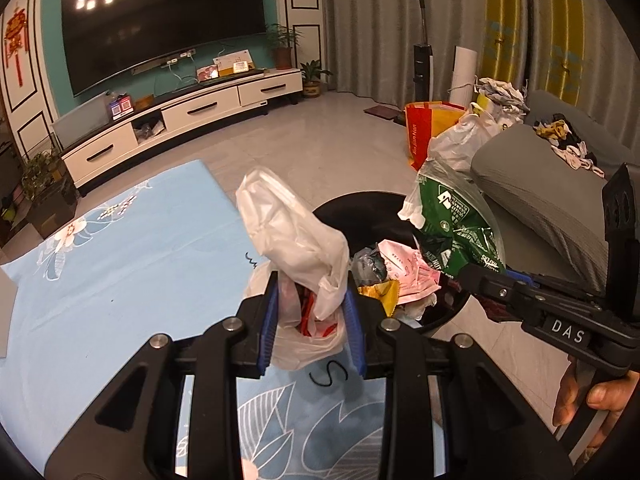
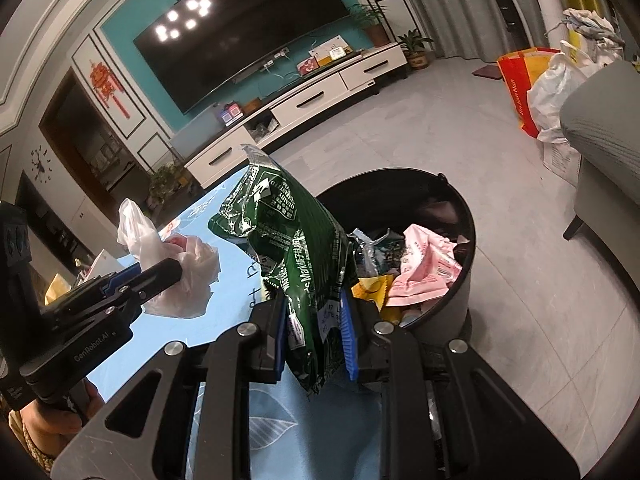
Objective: Collect trash
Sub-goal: 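Carry the white bag and green wrapper together over the black bin, then lower both held items into the bin and open both grippers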
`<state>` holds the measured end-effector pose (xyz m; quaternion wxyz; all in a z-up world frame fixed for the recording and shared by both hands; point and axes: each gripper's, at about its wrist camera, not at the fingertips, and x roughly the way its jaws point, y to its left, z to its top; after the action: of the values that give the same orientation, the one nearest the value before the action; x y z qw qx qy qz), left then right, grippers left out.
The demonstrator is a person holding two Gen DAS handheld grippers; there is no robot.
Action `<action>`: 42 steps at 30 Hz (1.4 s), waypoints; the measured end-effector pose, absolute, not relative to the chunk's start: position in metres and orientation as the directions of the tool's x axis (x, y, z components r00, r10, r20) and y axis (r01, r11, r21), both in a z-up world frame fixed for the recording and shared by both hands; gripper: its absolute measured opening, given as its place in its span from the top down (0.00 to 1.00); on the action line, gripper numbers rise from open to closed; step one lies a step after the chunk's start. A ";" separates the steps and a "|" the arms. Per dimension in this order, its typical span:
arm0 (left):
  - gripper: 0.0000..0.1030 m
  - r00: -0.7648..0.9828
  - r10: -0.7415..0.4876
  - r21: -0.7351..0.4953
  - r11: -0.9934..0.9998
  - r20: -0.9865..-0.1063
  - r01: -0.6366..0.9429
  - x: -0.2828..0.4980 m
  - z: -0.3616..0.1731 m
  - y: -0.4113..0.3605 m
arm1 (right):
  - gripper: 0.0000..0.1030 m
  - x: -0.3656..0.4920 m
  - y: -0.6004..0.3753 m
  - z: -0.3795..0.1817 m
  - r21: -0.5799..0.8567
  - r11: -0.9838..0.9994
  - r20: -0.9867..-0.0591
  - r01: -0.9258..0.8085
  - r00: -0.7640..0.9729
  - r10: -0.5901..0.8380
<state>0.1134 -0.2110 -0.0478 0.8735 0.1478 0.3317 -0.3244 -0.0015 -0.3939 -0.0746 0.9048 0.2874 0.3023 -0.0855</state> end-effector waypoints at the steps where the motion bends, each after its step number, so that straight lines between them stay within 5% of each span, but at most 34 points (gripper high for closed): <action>1: 0.70 0.568 -0.469 0.045 0.743 -0.676 0.667 0.113 -0.048 -0.215 | 0.77 -0.002 -0.395 -0.075 0.470 0.818 -0.596 0.332 0.803 0.016; 42: 0.70 0.494 -0.482 0.033 0.691 -0.724 0.722 0.150 -0.090 -0.275 | 0.77 0.031 -0.419 -0.096 0.373 0.821 -0.657 0.432 0.748 -0.095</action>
<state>0.1502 -0.2754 -0.0901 0.8477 0.1689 0.3561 -0.3551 0.0312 -0.4186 -0.0964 0.8980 0.2603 0.3230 -0.1468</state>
